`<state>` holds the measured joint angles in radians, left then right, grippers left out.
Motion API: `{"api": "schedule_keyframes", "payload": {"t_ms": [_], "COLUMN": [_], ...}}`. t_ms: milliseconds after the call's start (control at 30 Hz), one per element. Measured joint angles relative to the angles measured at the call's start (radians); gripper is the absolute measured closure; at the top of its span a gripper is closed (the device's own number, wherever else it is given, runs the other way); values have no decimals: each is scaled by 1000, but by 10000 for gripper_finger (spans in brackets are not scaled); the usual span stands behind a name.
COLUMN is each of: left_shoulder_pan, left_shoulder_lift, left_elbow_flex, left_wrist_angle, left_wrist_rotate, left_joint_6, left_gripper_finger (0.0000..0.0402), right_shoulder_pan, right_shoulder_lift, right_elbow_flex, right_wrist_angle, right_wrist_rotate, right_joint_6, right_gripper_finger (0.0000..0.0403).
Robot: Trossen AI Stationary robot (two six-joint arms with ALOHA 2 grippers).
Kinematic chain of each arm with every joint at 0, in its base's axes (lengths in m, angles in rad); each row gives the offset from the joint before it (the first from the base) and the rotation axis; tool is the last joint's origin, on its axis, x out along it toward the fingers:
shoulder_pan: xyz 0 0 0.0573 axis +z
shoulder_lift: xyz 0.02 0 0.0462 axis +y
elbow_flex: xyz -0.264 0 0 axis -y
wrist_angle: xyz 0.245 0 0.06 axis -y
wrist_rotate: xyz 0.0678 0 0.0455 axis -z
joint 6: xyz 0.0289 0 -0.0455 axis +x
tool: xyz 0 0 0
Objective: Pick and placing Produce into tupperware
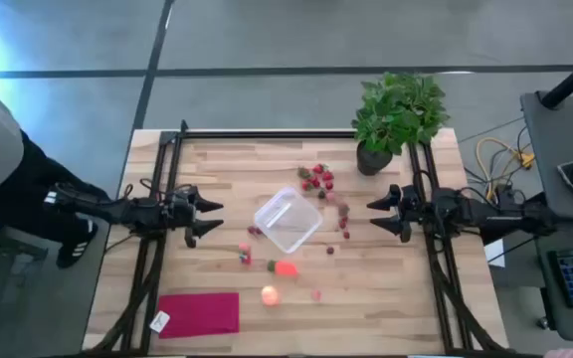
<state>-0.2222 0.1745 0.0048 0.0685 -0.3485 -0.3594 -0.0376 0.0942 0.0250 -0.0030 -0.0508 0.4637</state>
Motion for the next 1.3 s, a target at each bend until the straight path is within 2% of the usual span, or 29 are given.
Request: {"api": "schedule_keyframes", "payload": {"t_ms": [1300], "left_shoulder_pan": [0], "left_shoulder_lift": [0], "left_elbow_flex": [0], "left_wrist_angle": [0], "left_wrist_rotate": [0], "left_joint_6": [0], "left_gripper_finger": [155], "right_shoulder_pan": [0], "right_shoulder_lift": [0], "right_elbow_flex": [0], "right_wrist_angle": [30], "right_wrist_rotate": [1], "right_joint_6": [0], "right_gripper_finger": [117]}}
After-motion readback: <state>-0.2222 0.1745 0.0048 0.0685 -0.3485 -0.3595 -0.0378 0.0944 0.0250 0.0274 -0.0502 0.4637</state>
